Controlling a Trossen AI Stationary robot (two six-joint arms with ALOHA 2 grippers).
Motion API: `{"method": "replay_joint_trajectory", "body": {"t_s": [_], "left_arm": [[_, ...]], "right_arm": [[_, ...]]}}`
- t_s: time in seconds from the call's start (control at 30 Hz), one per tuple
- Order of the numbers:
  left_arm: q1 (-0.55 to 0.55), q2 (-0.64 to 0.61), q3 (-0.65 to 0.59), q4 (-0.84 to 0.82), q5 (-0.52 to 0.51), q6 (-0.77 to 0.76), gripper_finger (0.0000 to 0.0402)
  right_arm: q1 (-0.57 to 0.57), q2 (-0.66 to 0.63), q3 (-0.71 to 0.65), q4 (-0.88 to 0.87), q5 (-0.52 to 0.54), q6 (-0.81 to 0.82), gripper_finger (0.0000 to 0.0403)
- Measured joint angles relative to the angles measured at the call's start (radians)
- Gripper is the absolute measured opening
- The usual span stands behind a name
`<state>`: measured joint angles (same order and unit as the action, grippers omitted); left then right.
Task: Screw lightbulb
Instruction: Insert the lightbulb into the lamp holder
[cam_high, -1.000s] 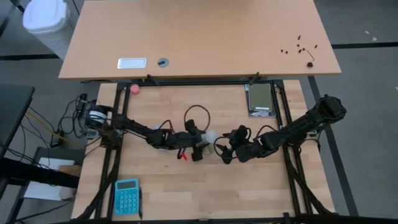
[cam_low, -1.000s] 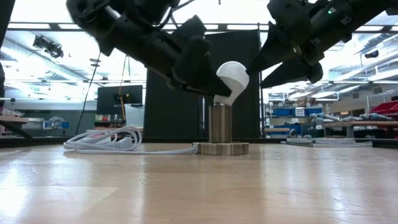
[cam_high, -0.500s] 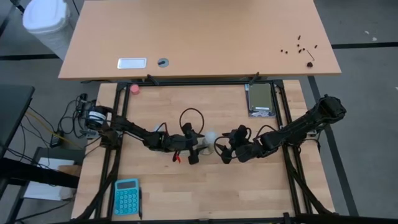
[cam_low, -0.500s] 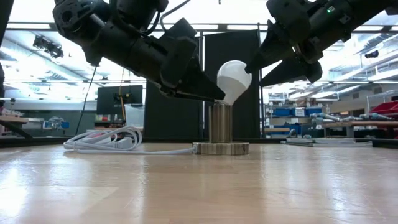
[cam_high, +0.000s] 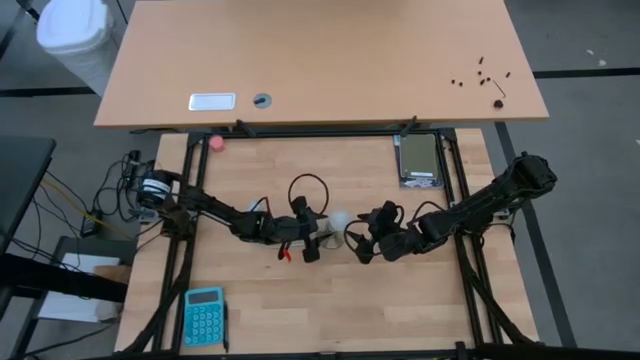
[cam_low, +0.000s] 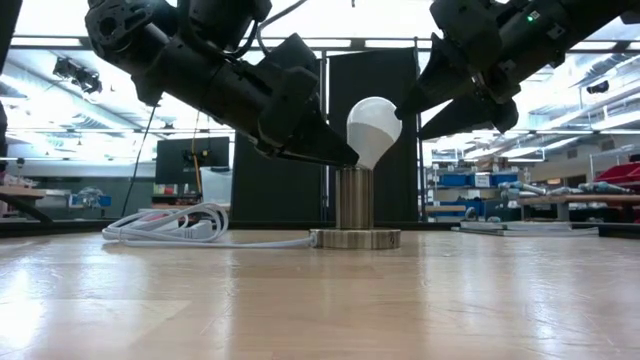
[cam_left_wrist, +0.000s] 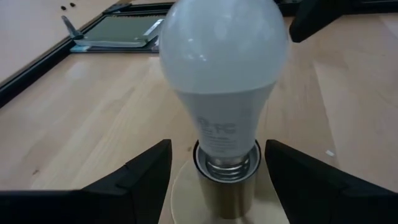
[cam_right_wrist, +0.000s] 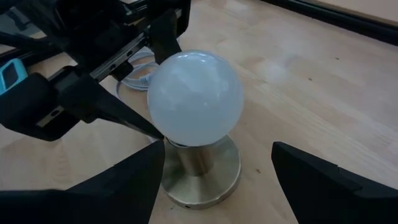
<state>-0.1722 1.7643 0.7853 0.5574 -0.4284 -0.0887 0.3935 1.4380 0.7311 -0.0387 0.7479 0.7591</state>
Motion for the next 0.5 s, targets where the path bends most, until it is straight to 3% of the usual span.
{"method": "replay_joint_trajectory", "body": {"t_s": [0.5], "left_arm": [[0.0, 0.0, -0.096, 0.138, -0.025, -0.008, 0.0264]], "right_arm": [[0.0, 0.0, 0.0, 0.0, 0.002, 0.0, 0.0309]]}}
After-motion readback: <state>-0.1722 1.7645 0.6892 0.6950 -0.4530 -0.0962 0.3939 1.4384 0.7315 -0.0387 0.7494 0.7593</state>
